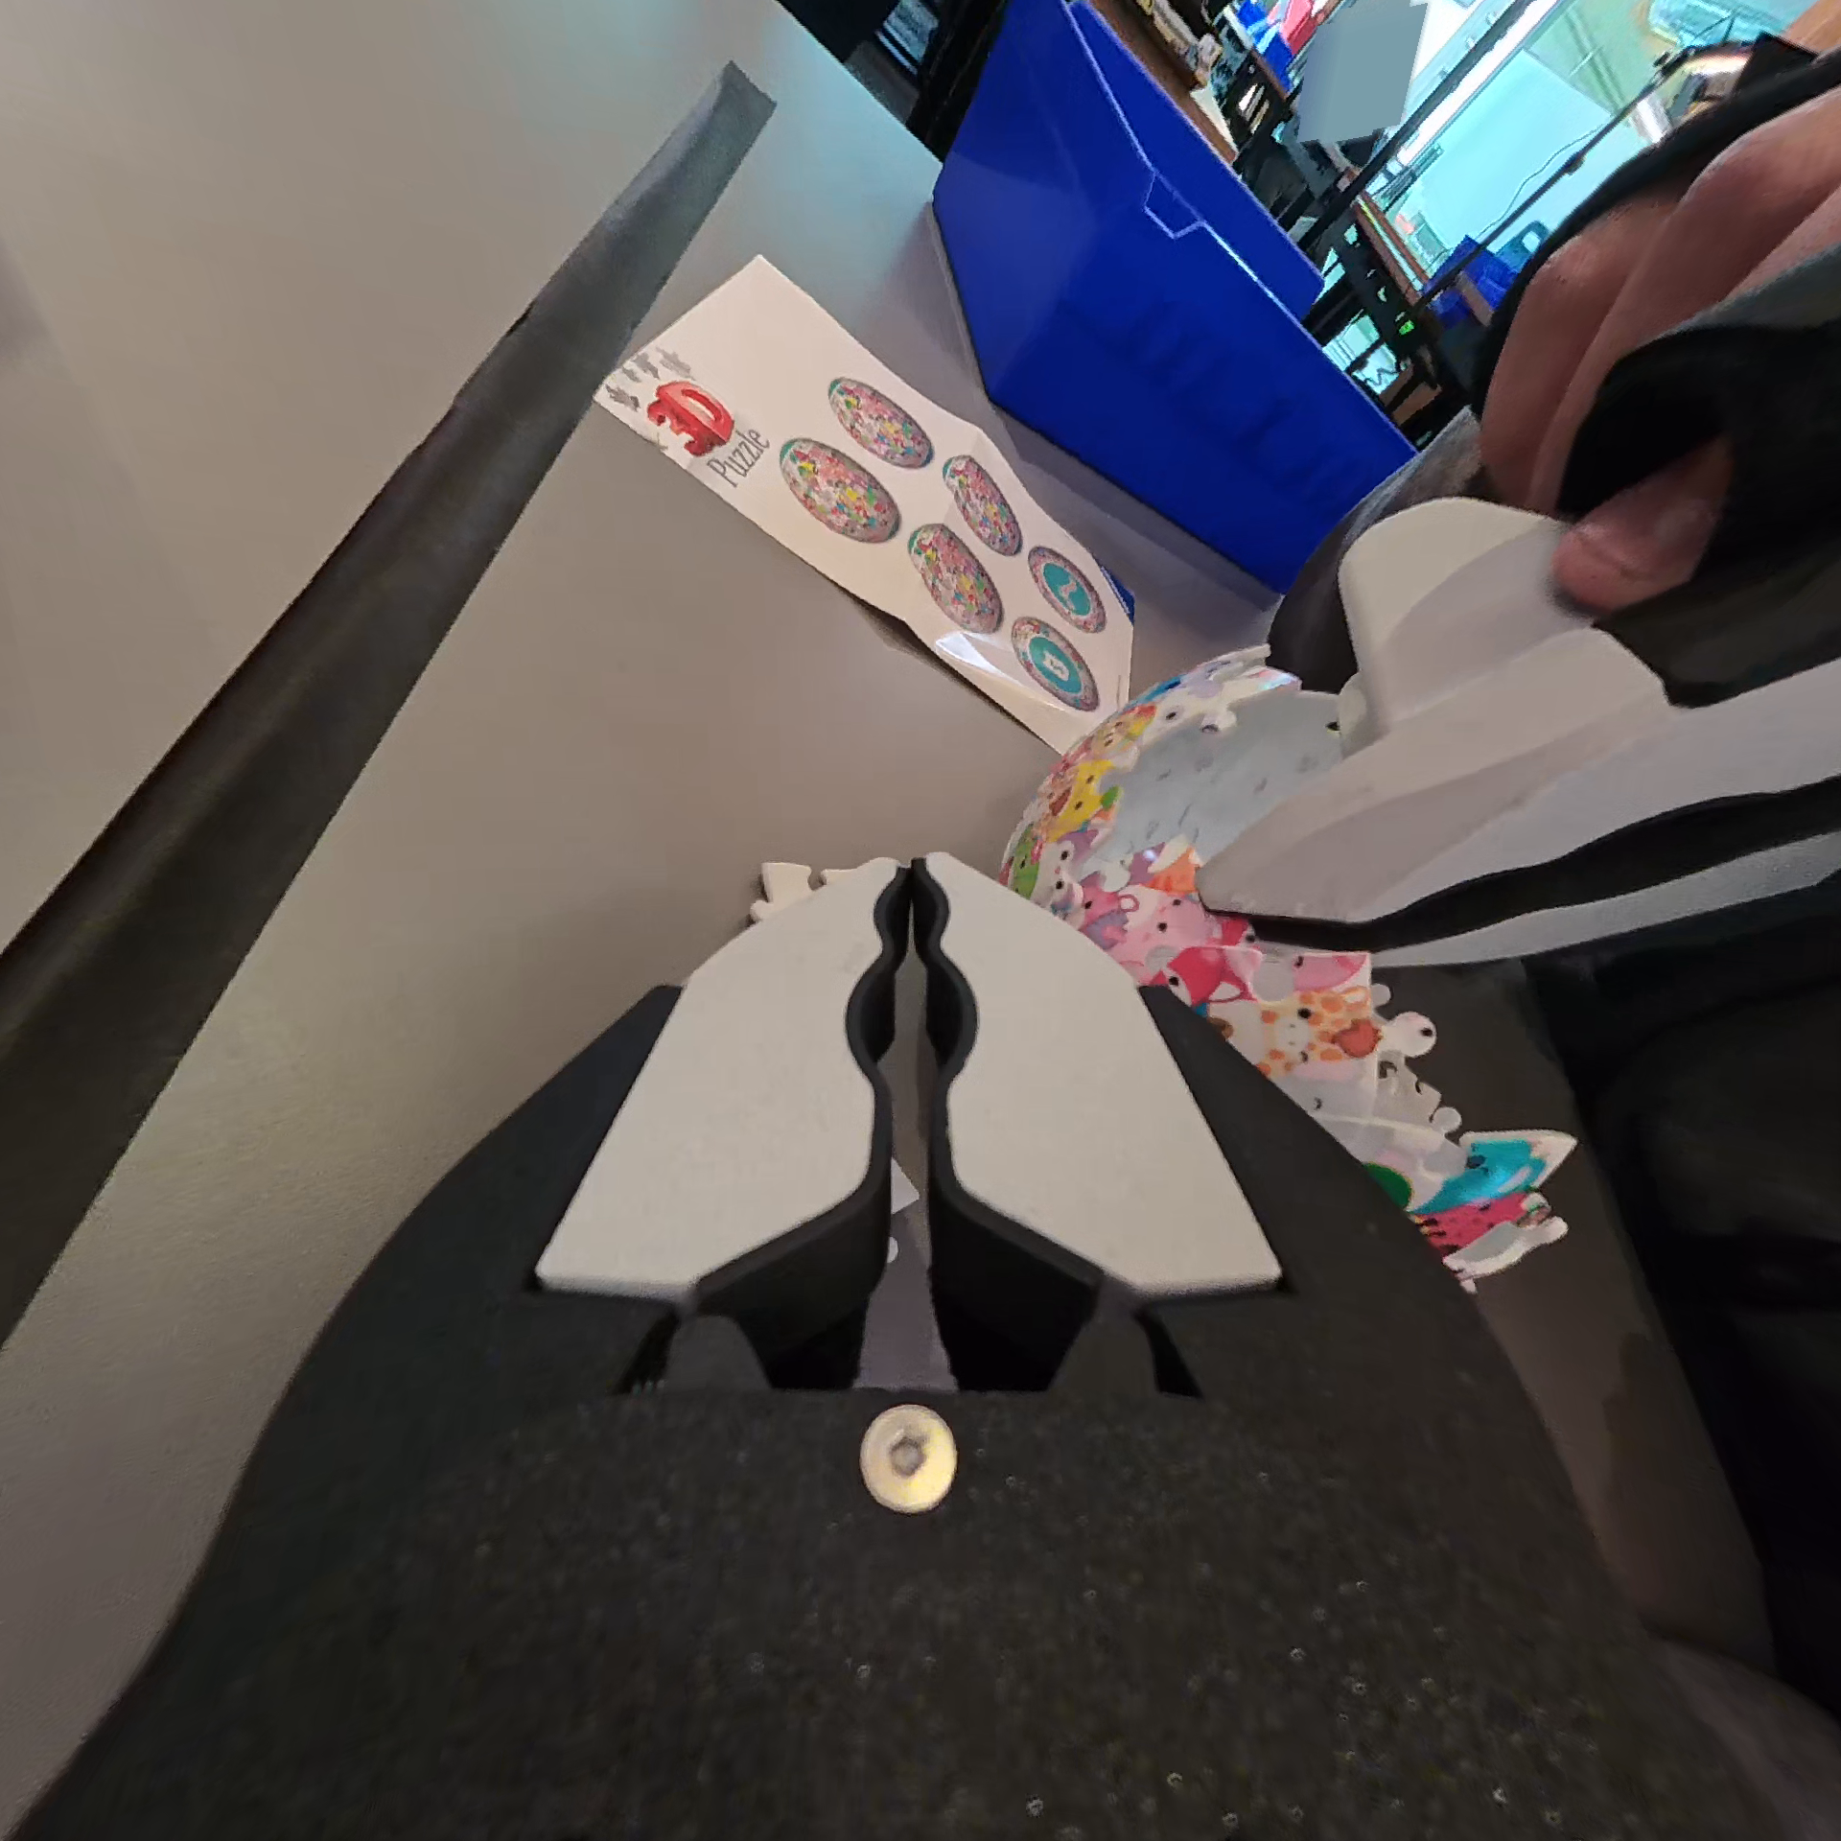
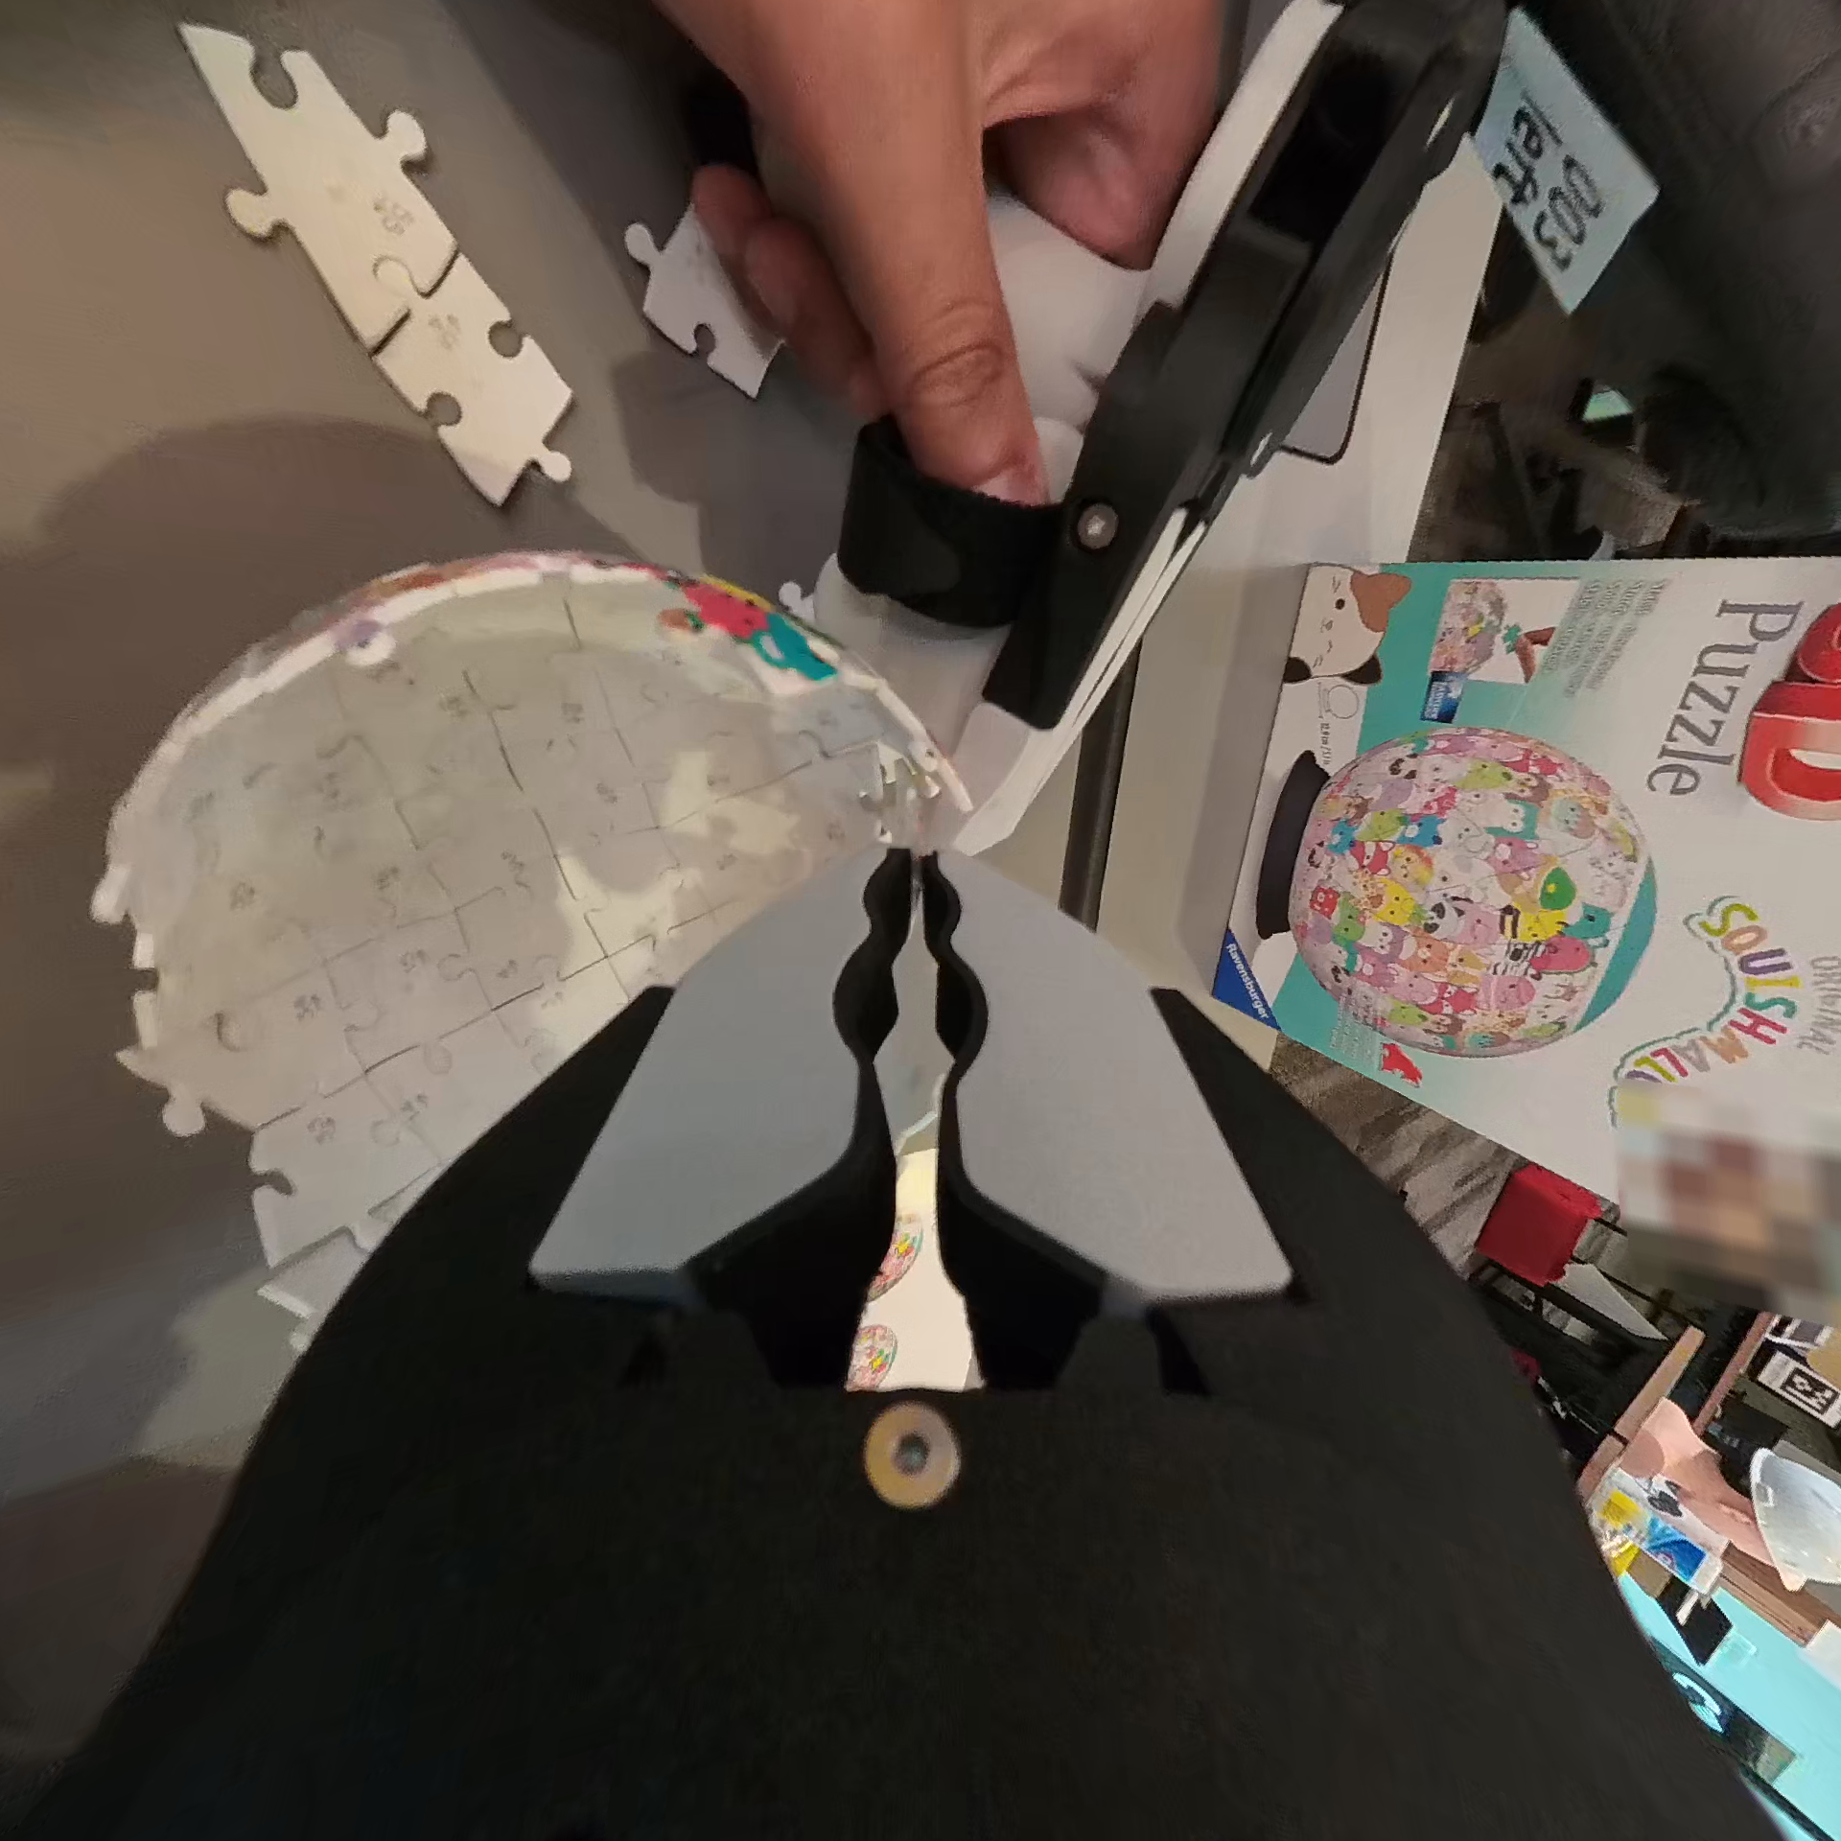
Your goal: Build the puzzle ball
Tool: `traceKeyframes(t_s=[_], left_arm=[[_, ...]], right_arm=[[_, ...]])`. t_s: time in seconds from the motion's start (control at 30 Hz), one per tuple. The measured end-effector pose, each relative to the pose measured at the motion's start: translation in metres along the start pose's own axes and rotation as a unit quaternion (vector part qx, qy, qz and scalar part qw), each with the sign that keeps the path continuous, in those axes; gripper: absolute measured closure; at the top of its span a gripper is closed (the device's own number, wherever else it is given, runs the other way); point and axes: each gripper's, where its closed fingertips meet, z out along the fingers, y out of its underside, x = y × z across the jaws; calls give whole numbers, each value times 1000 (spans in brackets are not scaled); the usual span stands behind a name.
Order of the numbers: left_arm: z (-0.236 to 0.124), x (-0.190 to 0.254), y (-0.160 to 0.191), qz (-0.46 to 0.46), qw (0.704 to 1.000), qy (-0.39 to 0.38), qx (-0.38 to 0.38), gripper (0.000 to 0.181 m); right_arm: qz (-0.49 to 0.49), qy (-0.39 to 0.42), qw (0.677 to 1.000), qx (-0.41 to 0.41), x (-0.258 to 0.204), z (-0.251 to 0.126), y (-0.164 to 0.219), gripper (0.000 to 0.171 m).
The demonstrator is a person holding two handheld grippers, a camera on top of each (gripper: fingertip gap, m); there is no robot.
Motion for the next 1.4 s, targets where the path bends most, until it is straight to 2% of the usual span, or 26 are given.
traceKeyframes(t_s=[0.2,0.37,0.47,0.6,0.8,0.9,1.0,1.03,1.13,1.23,1.33,1.4], left_arm=[[2,-2,2,4,1000,-13,-8,181],[-11,-6,-9,-1,999,-31,27,181],[-22,-15,-17,-5,996,-61,61,181],[-36,-20,-21,10,991,-99,90,181],[-73,21,-41,31,980,-139,135,168],[-88,52,-43,46,973,-179,136,155],[-93,85,-35,78,964,-221,124,137],[-94,94,-30,89,960,-239,119,133],[-92,122,-8,107,952,-272,88,129],[-88,154,18,106,950,-286,68,125],[-80,188,47,87,951,-291,61,115],[-70,213,64,72,953,-283,87,117]], right_arm=[[-16,-7,1000,8,-3,-3,0,169],[-16,-24,998,49,-6,-15,-9,169],[2,-45,994,103,-4,-41,-13,169],[58,-53,977,200,13,-98,-8,169],[138,-5,953,270,34,-160,15,169],[169,59,943,280,40,-182,31,169],[225,84,914,326,39,-199,40,169],[247,69,907,333,33,-199,43,169],[291,-45,899,324,-13,-174,48,169],[308,-181,897,260,-89,-140,62,169],[327,-221,883,255,-133,-130,68,169],[329,-261,867,267,-157,-132,61,169]])
